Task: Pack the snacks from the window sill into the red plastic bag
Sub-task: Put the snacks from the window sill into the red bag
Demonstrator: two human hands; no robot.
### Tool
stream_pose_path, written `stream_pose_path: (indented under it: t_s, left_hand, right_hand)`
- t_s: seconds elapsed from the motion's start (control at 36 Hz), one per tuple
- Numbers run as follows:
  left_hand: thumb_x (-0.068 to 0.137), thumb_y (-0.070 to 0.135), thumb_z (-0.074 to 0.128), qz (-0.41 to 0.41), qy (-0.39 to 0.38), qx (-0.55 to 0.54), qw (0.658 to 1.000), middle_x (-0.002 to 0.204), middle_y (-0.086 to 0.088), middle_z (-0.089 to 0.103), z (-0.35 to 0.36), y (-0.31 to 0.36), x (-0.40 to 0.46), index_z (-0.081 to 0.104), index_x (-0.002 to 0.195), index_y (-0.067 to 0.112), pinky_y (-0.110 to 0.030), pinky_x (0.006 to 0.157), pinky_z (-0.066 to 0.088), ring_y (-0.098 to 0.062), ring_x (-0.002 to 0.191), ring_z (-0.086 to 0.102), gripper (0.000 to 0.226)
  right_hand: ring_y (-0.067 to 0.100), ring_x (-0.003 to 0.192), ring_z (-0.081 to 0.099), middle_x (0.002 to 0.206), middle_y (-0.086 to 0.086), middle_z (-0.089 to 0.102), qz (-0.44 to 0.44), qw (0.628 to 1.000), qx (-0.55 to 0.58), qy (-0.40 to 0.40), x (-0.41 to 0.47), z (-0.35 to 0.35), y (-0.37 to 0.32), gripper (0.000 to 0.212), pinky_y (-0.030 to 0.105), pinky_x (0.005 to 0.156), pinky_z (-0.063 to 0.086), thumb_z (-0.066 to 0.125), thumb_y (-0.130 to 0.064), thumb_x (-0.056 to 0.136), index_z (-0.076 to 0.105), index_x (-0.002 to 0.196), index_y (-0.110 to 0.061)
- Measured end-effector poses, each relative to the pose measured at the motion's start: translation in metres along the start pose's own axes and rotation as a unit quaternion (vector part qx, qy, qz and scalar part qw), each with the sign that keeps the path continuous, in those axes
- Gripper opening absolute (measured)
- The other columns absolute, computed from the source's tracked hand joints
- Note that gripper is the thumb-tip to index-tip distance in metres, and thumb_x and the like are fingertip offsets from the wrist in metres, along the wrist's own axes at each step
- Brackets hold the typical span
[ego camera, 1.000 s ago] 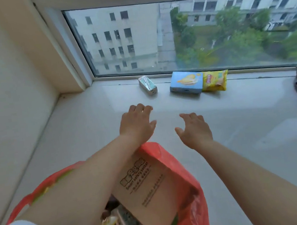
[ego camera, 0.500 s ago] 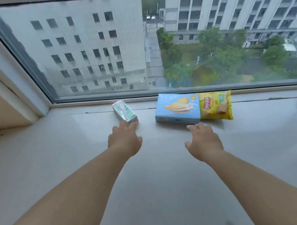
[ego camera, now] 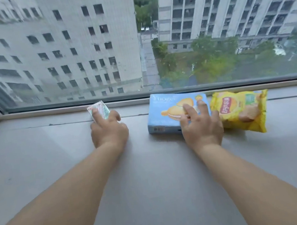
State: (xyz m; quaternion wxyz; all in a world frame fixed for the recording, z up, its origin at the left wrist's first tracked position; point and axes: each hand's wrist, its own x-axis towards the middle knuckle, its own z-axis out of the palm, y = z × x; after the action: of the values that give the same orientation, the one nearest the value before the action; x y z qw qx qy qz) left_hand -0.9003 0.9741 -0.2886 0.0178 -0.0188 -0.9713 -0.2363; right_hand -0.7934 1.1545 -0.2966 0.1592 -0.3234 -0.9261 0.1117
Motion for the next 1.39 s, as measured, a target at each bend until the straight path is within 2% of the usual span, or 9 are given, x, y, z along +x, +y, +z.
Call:
stream_pose_path:
  t_s: [0.19,0.33,0.47,0.56,0.61,0.75,1.03,1.22,1.39]
  left_hand:
    - [0.083,0.013,0.053,-0.08,-0.087,-0.109,0.987,0.152,-0.013,0.014,-0.02,0.001,-0.008,0.012,0.149,0.038,-0.035,0.098,0.039,-0.035,0.115,0.051,0.081]
    - [0.066,-0.002,0.062,-0.176,-0.156,-0.466,0.853,0.075,-0.009,0.056,-0.041,0.019,-0.008,0.011,0.147,0.012,-0.02,0.04,0.034,-0.012,0.035,0.042,0.096]
    - [0.048,0.024,0.059,-0.03,-0.189,-0.242,0.951,0.108,-0.012,0.063,-0.044,0.061,-0.038,0.055,0.113,0.012,-0.032,0.07,0.051,-0.028,0.09,0.06,0.066]
    - [0.077,0.04,0.062,0.069,-0.178,0.057,0.98,0.128,-0.005,0.043,-0.027,0.074,-0.053,0.041,0.126,0.015,-0.035,0.093,0.04,-0.027,0.118,0.042,0.059]
    - [0.087,0.041,0.054,0.1,-0.143,0.136,0.975,0.134,-0.006,0.032,-0.017,0.077,-0.057,0.03,0.135,0.014,-0.036,0.096,0.037,-0.028,0.123,0.033,0.06]
    - [0.084,0.056,0.059,0.075,-0.173,0.105,0.976,0.141,-0.005,0.022,-0.01,0.074,-0.053,0.018,0.142,0.016,-0.037,0.095,0.039,-0.033,0.124,0.033,0.082]
    - [0.079,0.056,0.064,0.036,-0.202,0.09,0.975,0.143,-0.014,0.021,-0.013,0.075,-0.049,0.021,0.14,0.022,-0.036,0.091,0.044,-0.033,0.118,0.048,0.082]
    - [0.073,0.052,0.067,-0.004,-0.239,0.059,0.969,0.118,-0.013,0.047,-0.018,0.073,-0.045,0.029,0.13,0.028,-0.031,0.077,0.045,-0.028,0.098,0.055,0.072]
    - [0.072,0.053,0.068,0.002,-0.238,0.065,0.969,0.117,-0.011,0.055,-0.021,0.063,-0.052,0.028,0.134,0.031,-0.027,0.073,0.041,-0.025,0.096,0.052,0.077]
  right_hand:
    - [0.035,0.112,0.038,0.156,-0.009,0.014,-0.039,0.997,-0.019,-0.068,-0.011,-0.009,0.001,0.043,0.037,0.097,0.034,0.029,-0.042,0.096,0.034,0.138,-0.045]
    - [0.03,0.11,0.038,0.155,-0.012,0.011,-0.054,0.993,0.0,-0.106,-0.032,-0.02,-0.007,0.042,0.034,0.094,0.036,0.028,-0.044,0.096,0.033,0.137,-0.047]
    - [0.031,0.105,0.049,0.147,-0.005,0.032,-0.105,0.988,0.021,-0.109,-0.03,-0.032,0.002,0.04,0.039,0.089,0.04,0.032,-0.034,0.092,0.05,0.128,-0.04]
    - [0.037,0.096,0.056,0.119,0.008,0.06,-0.041,0.999,-0.004,0.031,-0.008,-0.05,0.025,0.045,0.045,0.076,0.047,0.037,-0.028,0.075,0.067,0.109,-0.023]
    - [0.037,0.125,0.036,0.143,0.008,0.037,0.031,0.994,-0.099,-0.046,0.009,-0.054,0.049,0.053,0.051,0.097,0.035,0.046,-0.039,0.082,0.046,0.134,-0.028]
    - [0.037,0.134,0.017,0.15,0.003,0.006,0.122,0.983,-0.066,-0.124,0.026,-0.046,0.088,0.078,0.048,0.1,0.035,0.056,-0.066,0.074,0.025,0.14,-0.037]
    - [0.04,0.108,0.043,0.133,0.013,0.035,0.12,0.987,0.109,-0.007,0.002,-0.054,0.089,0.052,0.038,0.092,0.039,0.059,-0.011,0.081,0.049,0.13,-0.024]
    - [0.018,0.091,0.062,0.098,-0.001,0.064,0.174,0.777,0.598,-0.091,-0.007,-0.057,0.034,0.031,0.034,0.083,0.052,0.062,-0.014,0.089,0.054,0.118,-0.023]
    - [0.014,0.088,0.053,0.103,0.003,0.058,0.242,0.765,0.593,-0.069,-0.057,-0.045,0.025,0.021,-0.001,0.052,0.04,0.055,-0.016,0.093,0.049,0.113,-0.02]
